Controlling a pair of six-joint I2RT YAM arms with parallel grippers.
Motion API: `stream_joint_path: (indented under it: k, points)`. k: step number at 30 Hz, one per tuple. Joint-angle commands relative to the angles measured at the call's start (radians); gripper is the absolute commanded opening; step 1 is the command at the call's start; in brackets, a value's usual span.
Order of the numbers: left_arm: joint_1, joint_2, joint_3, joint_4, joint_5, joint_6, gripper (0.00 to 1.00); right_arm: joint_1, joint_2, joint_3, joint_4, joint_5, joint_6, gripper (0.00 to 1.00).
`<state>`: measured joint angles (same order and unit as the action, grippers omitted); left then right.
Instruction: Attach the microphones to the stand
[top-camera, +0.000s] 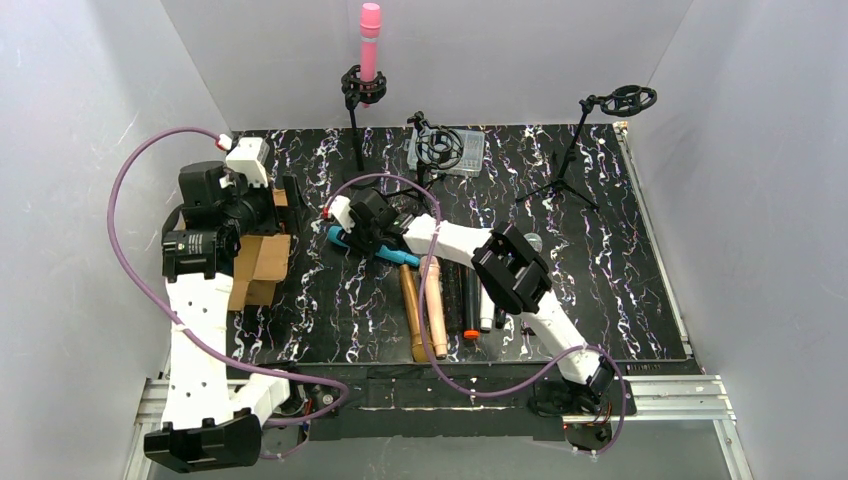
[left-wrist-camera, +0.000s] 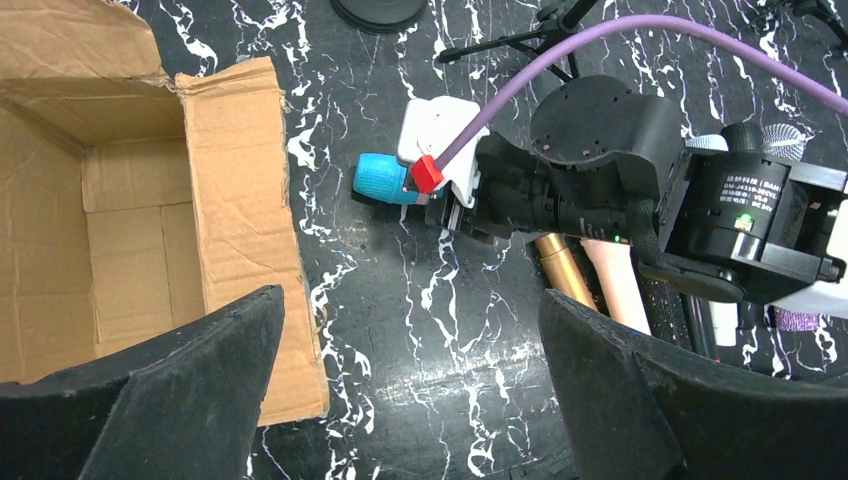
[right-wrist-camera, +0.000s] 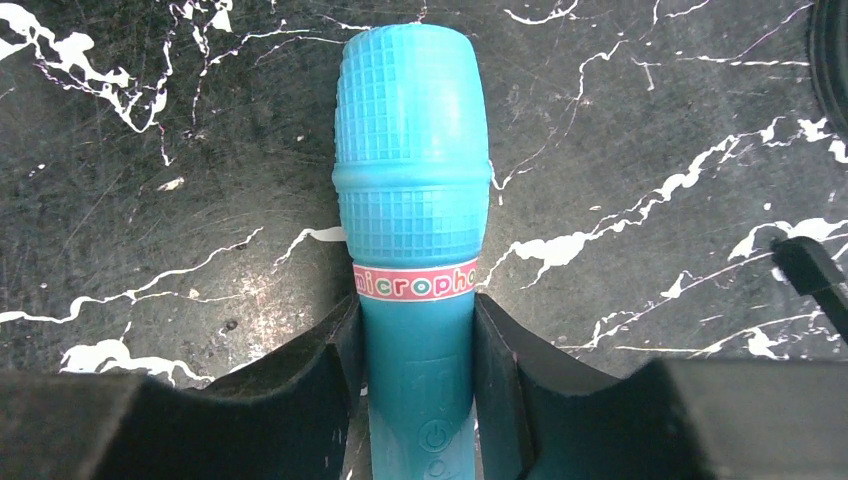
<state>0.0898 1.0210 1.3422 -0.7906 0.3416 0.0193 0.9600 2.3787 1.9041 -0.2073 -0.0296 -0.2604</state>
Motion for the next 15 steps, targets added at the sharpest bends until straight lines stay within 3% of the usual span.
stream_joint_path:
  k: [1,7,13,15]
  points:
    - [0.005,-0.044,-0.039,0.042,-0.017,-0.041,0.98,0.016,-0.060,-0.041,0.080,0.083,-0.076,0.40]
    - [0.004,-0.074,-0.075,0.067,-0.023,-0.044,0.98,0.030,-0.122,-0.079,0.186,0.163,-0.142,0.30]
    - [0.005,-0.093,-0.053,0.074,-0.017,-0.059,0.98,0.043,-0.209,-0.079,0.289,0.216,-0.154,0.05]
    - [0.005,-0.097,-0.033,0.074,-0.019,-0.066,0.98,0.052,-0.250,-0.070,0.305,0.221,-0.134,0.01]
